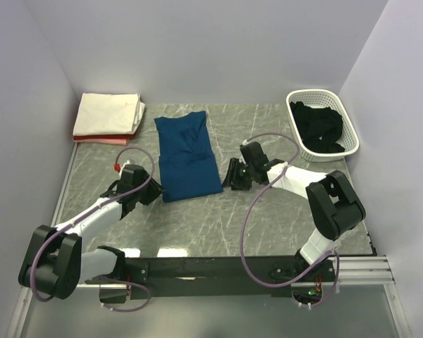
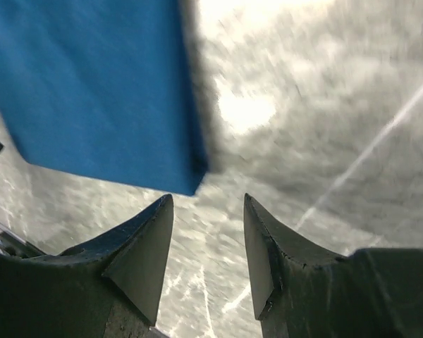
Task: Fold and stack the t-shirts
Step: Fold the tshirt
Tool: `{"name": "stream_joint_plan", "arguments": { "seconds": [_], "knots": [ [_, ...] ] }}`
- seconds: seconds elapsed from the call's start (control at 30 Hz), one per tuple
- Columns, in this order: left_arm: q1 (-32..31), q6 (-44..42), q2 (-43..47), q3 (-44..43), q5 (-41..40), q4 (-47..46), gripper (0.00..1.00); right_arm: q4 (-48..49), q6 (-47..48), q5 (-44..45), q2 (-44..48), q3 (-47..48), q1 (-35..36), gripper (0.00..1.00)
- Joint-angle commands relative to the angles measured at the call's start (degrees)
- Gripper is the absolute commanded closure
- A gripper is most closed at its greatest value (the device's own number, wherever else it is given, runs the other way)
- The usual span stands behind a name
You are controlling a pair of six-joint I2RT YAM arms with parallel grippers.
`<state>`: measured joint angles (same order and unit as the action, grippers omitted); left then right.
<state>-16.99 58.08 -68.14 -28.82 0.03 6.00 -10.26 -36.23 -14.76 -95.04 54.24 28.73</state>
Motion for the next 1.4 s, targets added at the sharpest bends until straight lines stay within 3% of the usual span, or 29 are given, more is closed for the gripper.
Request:
{"name": "stream_joint_plan", "arguments": {
  "seconds": [0.0, 0.57, 0.77, 0.9, 0.97, 1.17, 1.37],
  "knots": [
    [-0.32, 1.68, 2.84, 2.27, -0.56, -4.59, 0.55, 5.86, -1.04, -1.76, 0.92, -1.33, 0.36, 0.48],
    [-4.36, 5.1, -2.08, 5.7, 0.14, -9.51, 0.57, 10.43, -4.64, -3.87, -6.12, -2.12, 2.38, 0.52],
    [-5.42, 4.5, -5.33, 3.86, -2.23, -9.16, 0.63, 11.58, -5.08, -3.26, -7.7, -1.15, 2.3, 0.74],
    [-5.59, 3.09, -6.04, 2.28, -1.71, -7.85, 0.89, 10.7, -4.03, -2.02, -6.82, -1.41, 1.86, 0.95],
    [-6.29, 2.04, -5.87, 1.58, -1.09, -6.88, 0.99, 9.57, -3.42, -2.02, -4.89, -2.38, 1.68, 0.98],
    [-14.44, 2.38, -3.67, -1.68, -2.93, 2.32, 0.99, 9.21, -3.32, -3.78, 4.42, -12.03, 1.59, 1.0],
    [-25.25, 9.22, 0.98, 1.57, -4.6, 8.93, 0.99, 9.21, -6.92, -6.5, 19.88, -30.03, 2.99, 1.0]
  ]
}}
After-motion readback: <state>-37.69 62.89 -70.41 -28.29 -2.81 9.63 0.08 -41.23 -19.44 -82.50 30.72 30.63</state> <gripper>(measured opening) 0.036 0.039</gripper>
